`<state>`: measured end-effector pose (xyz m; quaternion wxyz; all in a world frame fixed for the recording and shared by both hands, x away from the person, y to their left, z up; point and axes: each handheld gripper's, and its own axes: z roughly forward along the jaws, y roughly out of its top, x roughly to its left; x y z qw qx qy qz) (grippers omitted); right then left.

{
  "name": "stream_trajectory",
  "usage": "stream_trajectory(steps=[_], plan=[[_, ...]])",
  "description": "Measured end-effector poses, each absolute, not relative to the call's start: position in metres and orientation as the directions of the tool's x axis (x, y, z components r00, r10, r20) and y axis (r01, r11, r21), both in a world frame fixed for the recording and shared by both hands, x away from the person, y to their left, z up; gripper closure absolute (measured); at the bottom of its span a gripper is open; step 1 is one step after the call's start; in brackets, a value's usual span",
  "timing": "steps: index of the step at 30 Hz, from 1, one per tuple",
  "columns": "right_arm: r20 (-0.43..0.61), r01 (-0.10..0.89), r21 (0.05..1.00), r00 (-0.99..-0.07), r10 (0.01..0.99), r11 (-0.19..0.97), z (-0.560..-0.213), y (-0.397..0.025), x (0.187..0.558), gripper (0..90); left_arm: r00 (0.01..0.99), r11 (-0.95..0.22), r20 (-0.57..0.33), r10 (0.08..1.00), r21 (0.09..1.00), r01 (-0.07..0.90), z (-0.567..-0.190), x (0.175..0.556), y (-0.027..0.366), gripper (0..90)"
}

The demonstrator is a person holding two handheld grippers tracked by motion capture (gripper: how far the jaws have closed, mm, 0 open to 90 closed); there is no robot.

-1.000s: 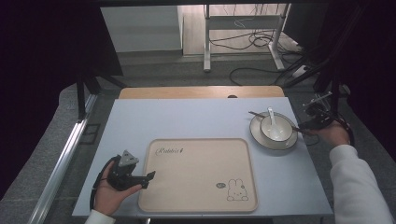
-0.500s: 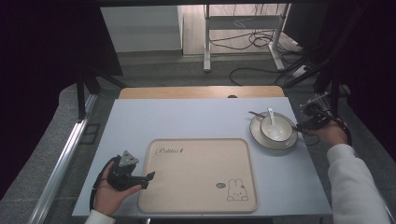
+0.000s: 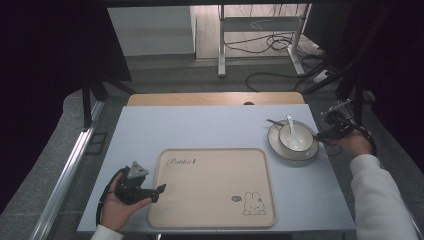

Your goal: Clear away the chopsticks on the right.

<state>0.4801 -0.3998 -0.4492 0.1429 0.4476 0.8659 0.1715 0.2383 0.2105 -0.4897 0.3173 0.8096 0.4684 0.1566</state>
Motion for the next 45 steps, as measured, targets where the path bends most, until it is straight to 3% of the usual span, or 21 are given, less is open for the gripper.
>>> stream_trajectory(steps=[13, 17, 18, 23, 39, 45], plan=[[-0.085, 0.725, 0.425, -0.564, 0.821, 0.542, -0.449, -0.401, 0.481, 88.3, 0.513, -0.363, -0.041, 0.858, 0.658, 0.659, -0.490, 0.238, 0.211, 17.0], [-0.094, 0.717, 0.430, -0.568, 0.817, 0.548, -0.442, -0.409, 0.481, 81.9, 0.510, -0.362, -0.041, 0.859, 0.656, 0.663, -0.491, 0.238, 0.212, 17.0], [-0.109, 0.719, 0.403, -0.577, 0.809, 0.566, -0.439, -0.413, 0.481, 75.9, 0.509, -0.361, -0.041, 0.860, 0.656, 0.663, -0.491, 0.239, 0.212, 17.0], [-0.126, 0.710, 0.342, -0.615, 0.779, 0.616, -0.440, -0.419, 0.482, 68.8, 0.515, -0.372, -0.036, 0.856, 0.650, 0.663, -0.492, 0.240, 0.212, 17.0], [-0.101, 0.686, 0.294, -0.671, 0.735, 0.666, -0.448, -0.419, 0.493, 68.0, 0.511, -0.378, -0.027, 0.859, 0.639, 0.670, -0.494, 0.240, 0.215, 17.0], [-0.105, 0.673, 0.269, -0.690, 0.716, 0.689, -0.455, -0.417, 0.497, 73.4, 0.510, -0.377, -0.029, 0.859, 0.638, 0.671, -0.494, 0.241, 0.216, 17.0]])
